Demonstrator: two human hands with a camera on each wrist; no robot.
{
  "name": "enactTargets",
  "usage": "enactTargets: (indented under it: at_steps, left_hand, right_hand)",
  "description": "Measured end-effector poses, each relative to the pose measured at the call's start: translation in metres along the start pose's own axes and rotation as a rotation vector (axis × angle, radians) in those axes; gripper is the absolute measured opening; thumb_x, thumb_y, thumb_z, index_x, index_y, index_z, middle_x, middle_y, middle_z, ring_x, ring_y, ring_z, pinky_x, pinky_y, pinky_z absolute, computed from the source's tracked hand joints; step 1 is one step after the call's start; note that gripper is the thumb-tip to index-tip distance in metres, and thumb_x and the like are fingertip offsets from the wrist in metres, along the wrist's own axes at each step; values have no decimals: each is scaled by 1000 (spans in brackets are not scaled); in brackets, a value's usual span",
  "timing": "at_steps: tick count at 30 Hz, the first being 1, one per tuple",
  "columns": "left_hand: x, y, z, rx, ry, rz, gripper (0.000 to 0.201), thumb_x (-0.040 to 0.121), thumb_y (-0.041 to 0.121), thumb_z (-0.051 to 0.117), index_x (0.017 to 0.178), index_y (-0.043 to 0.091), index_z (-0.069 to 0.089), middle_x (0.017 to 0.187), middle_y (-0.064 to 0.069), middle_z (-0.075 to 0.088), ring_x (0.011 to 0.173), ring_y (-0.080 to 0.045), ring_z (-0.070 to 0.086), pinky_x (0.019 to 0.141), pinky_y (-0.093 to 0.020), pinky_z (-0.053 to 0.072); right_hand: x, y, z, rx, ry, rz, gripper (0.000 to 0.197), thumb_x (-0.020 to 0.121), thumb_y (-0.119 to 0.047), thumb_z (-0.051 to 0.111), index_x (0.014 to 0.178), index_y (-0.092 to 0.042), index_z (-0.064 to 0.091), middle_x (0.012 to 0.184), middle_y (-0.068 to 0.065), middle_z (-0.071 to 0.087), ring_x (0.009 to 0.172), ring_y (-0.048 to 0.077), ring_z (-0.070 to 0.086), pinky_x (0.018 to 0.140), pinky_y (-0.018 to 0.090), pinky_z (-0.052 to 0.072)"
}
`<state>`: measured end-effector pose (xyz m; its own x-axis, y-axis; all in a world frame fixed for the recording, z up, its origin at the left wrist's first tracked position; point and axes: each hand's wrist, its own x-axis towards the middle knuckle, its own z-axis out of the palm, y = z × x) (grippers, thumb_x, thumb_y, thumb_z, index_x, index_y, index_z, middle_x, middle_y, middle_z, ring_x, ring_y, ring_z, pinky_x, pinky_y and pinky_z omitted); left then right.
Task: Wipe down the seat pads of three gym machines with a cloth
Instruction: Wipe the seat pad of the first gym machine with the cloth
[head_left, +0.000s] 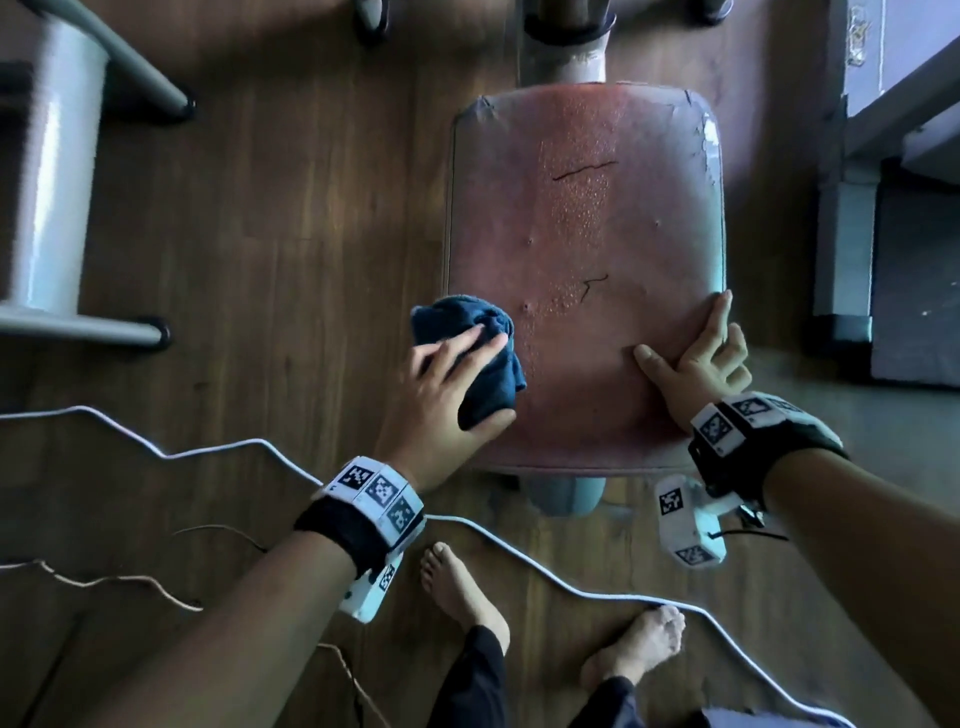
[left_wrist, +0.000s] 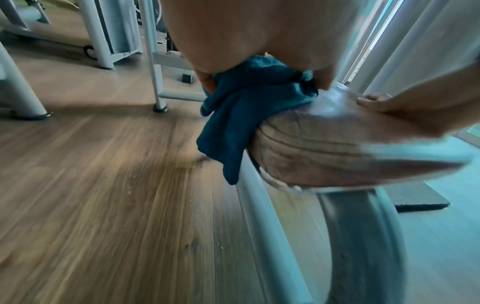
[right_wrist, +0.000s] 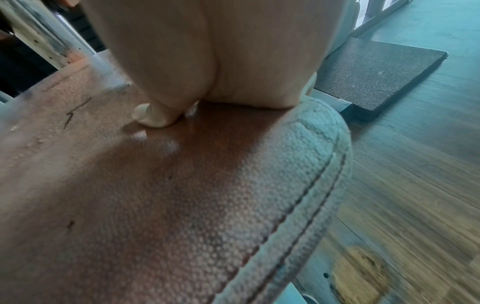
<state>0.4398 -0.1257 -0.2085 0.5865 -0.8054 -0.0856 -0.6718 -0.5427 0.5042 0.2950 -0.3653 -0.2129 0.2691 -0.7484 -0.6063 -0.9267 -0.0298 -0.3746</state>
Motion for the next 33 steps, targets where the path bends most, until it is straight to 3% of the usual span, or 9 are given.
enactTargets:
  at_steps: [4,8,13,19,24,28,33]
  left_hand:
    - [-43,20,5,-78,62,-81,58,87,53,61,137,27,49,145,12,44,122,-18,42,103,-30,37]
    - [-66,42,21,-171,126,-262,63,88,45,64,144,26,41,141,14,46,122,-14,38,101,-34,40]
    - [-72,49,29,42,111,-218,60,92,50,53,146,25,39,138,10,47,107,-20,40,89,-44,46]
    - [-60,47,24,255,-31,-168,67,92,56,39,151,26,25,137,0,40,113,-26,42,87,-49,47]
    - [-63,45,23,208,-11,-155,66,90,54,44,149,27,30,145,8,38,114,-24,44,93,-48,45]
    - [-67,52,24,220,3,-154,65,89,49,52,147,26,36,143,13,41,108,-19,43,85,-45,47]
    - [-47,58,17,300,-48,-165,60,90,47,47,145,26,39,142,13,44,108,-20,48,81,-48,47]
  right_hand:
    - [1,3,1,-31,31,-30,102,79,-66,58,146,-45,-16,159,6,-2,140,39,14,116,52,9]
    - [1,5,1,-70,32,-43,102,78,-70,54,146,-45,-18,159,7,-1,140,40,17,115,54,11]
    - [1,7,0,-85,22,-55,102,79,-70,52,146,-44,-19,159,6,-1,141,39,17,116,52,11]
    - [0,7,0,-67,29,-55,100,80,-70,53,147,-45,-17,159,5,0,141,37,17,117,51,11]
    - [0,7,1,-61,38,-57,100,80,-69,54,146,-45,-17,159,5,1,140,37,18,115,51,11]
    - [2,8,3,-74,56,-63,101,79,-70,53,146,-45,-18,158,5,2,139,39,19,115,53,13]
    - [2,9,4,-74,41,-64,101,79,-71,53,145,-45,-19,158,6,1,139,39,18,115,54,13]
